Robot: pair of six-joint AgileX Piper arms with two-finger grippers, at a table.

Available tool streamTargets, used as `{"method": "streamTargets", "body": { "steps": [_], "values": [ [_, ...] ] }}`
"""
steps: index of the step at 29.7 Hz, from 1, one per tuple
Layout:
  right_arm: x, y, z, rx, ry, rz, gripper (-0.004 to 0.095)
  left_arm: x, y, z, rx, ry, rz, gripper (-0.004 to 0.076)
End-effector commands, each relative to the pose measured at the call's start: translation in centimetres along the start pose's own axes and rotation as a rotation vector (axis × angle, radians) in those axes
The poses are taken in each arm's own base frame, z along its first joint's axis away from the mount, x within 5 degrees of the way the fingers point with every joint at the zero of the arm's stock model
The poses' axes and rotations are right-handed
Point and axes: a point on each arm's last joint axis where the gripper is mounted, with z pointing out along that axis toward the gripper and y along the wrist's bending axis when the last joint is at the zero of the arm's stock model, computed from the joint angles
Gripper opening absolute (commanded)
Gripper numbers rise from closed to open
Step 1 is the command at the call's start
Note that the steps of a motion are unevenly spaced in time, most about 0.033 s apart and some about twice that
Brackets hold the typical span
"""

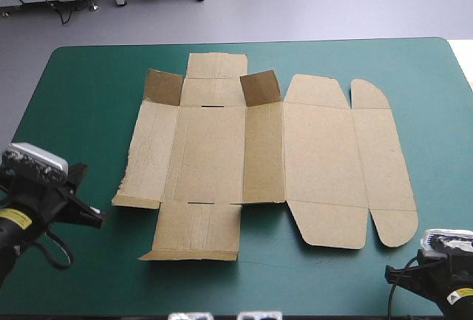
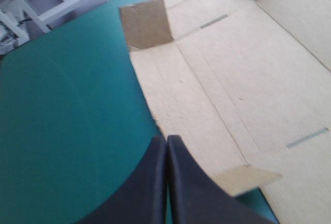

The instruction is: Fold the box

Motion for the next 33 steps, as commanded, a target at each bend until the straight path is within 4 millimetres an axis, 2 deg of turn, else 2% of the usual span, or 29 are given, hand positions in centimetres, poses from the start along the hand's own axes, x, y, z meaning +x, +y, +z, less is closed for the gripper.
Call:
{"method": "streamTargets", "body": {
  "steps": [1,5,10,14,18,23,27,33],
  "values": [
    [-1.1,0.0,-0.5,0.005,-0.074,-0.005,-0.0019,-4.1,2.1,0.9,-0.109,-0.057,-0.044,-0.0011],
    [-1.1,0.0,-0.5,0.004,-0.069,-0.005,-0.0019,-6.2,3.9,5.1,-0.185,0.076,-0.069,-0.0011],
    [-1.1,0.0,-0.5,0.004,-0.069,-0.005,-0.002,-7.0,5.3,11.2,-0.209,0.281,-0.047,-0.001],
    [-1.1,0.0,-0.5,0.004,-0.069,-0.005,-0.002,-6.2,6.3,16.2,-0.179,0.45,-0.108,-0.001],
    [-1.1,0.0,-0.5,0.006,-0.069,-0.006,-0.002,-4.0,8.1,19.8,-0.054,0.588,-0.283,-0.001],
    [-1.1,0.0,-0.5,0.006,-0.069,-0.006,-0.002,-1.0,10.6,21.4,0.186,0.648,-0.556,-0.001],
    [-1.1,0.0,-0.5,0.006,-0.071,-0.006,-0.002,0.8,12.0,21.5,0.354,0.693,-0.643,-0.001],
    [-1.1,-0.1,-0.5,0.008,-0.069,-0.008,-0.002,1.5,12.6,22.0,0.355,0.701,-0.681,-0.0009]
  ]
}}
